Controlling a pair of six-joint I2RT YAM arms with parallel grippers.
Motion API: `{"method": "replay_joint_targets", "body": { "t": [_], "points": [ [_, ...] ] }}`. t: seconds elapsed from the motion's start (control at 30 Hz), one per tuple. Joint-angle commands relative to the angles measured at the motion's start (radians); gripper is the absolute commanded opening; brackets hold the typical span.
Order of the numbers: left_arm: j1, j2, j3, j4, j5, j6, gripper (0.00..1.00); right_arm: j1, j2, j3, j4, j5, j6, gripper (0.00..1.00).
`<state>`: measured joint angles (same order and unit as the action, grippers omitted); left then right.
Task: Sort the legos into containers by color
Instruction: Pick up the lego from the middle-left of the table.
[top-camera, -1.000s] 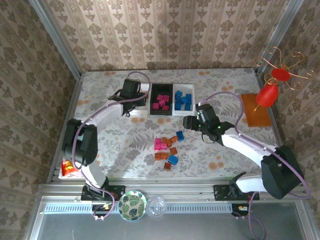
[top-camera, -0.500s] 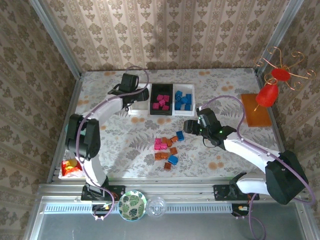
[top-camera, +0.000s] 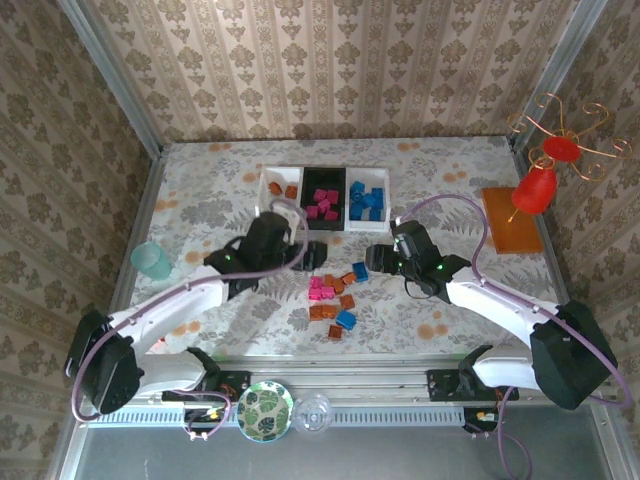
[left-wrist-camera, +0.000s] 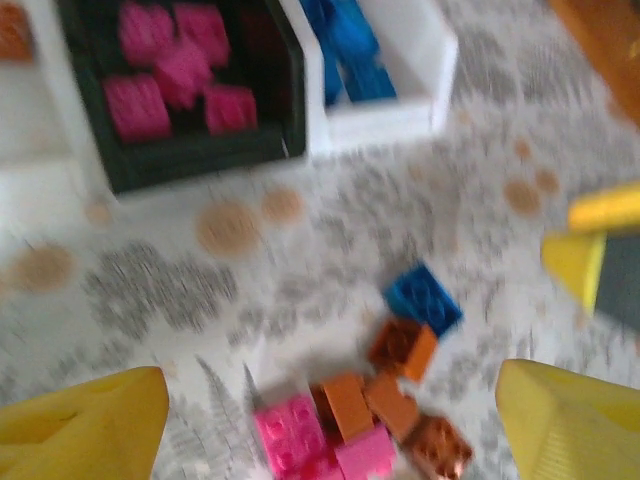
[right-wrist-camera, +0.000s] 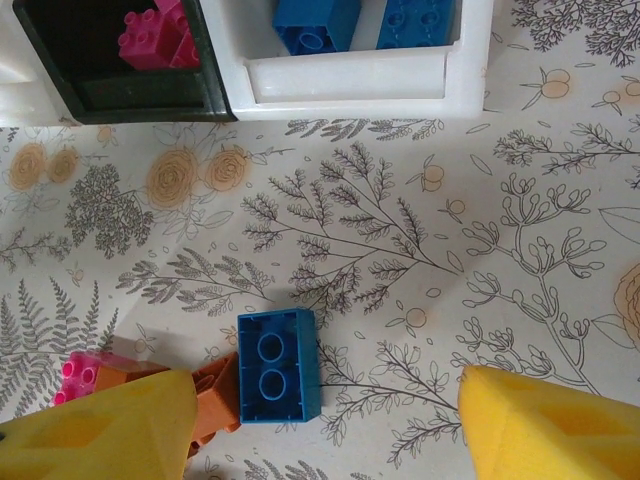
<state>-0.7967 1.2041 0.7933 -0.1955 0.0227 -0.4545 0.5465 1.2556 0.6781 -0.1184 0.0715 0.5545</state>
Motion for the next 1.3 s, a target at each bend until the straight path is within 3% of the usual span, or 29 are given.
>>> {"method": "replay_joint_targets", "body": {
  "t": [0.0,0.27,0.5,0.83,1.1,1.27],
  "points": [
    [-0.054,-0.048,-0.103,-0.041,-0.017,-0.070,0.86,0.009,-0.011,-0.014,0.015,0.014,0.017,0.71],
    [-0.250,-0.089,-0.207,-0.022,-0.015,-0.121,0.84,0.009,-0.010,-0.017,0.009,0.020,0.016,0.71],
    [-0.430,0.076,-0.112,-0.122,-0.005,-0.105,0.81,0.009,-0.014,-0.018,0.003,0.036,0.013,0.71],
    [-0.475,0.273,-0.015,-0.147,-0.038,-0.061,0.67,0.009,-0.045,-0.014,-0.018,0.044,0.007,0.71],
    [-0.477,0.387,0.045,-0.185,-0.051,-0.036,0.65,0.008,-0.075,-0.015,-0.029,0.054,-0.001,0.71],
    [-0.495,0.422,0.058,-0.215,-0.117,-0.033,0.51,0.008,-0.073,-0.013,-0.029,0.054,-0.004,0.72]
  ]
}}
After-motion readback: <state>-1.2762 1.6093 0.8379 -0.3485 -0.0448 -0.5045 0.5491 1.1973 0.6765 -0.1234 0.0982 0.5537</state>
